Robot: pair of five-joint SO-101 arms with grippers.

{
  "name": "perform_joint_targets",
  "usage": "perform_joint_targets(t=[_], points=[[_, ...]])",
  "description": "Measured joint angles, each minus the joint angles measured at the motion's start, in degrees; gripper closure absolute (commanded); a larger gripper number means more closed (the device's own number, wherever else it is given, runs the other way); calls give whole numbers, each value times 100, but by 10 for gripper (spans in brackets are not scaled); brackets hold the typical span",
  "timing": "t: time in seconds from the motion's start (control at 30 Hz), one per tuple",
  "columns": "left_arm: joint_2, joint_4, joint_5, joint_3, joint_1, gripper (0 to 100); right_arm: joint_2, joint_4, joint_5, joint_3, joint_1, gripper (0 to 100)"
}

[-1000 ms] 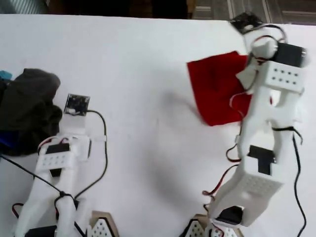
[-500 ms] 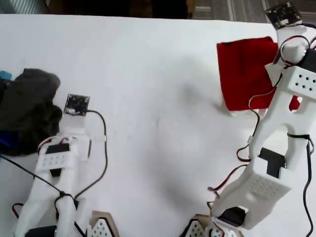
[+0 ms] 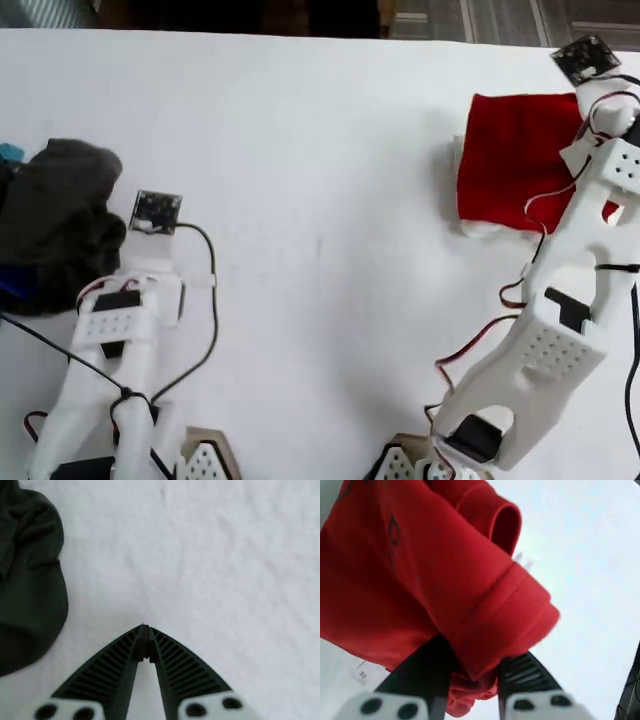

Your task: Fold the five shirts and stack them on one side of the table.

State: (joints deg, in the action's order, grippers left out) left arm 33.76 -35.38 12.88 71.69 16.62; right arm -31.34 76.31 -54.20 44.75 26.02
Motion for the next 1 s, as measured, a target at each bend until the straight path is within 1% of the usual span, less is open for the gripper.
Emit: perform_joint_targets(t=[0.13, 0.43, 0.47, 0.57, 0.63, 0.73, 0.83, 1.0], points=[[0, 0, 0, 0, 9, 975, -273, -343, 0, 0, 44, 977], [0, 0, 9, 0, 9, 975, -941, -686, 0, 0, 79, 967], [0, 0, 9, 0, 9, 975, -1011, -747, 0, 0, 88, 947], [0, 0, 9, 0, 9, 975, -1108, -782, 18, 0, 105, 845], [0, 0, 9, 0, 0, 975, -1108, -782, 26, 0, 105, 800], [0, 0, 9, 0, 9, 975, -1125, -782, 264, 123, 105, 798], [0, 0, 9, 0, 9, 975, -1134, -782, 545, 615, 105, 802], [0, 0, 9, 0, 9, 975, -1134, -791, 1468, 1407, 105, 801]])
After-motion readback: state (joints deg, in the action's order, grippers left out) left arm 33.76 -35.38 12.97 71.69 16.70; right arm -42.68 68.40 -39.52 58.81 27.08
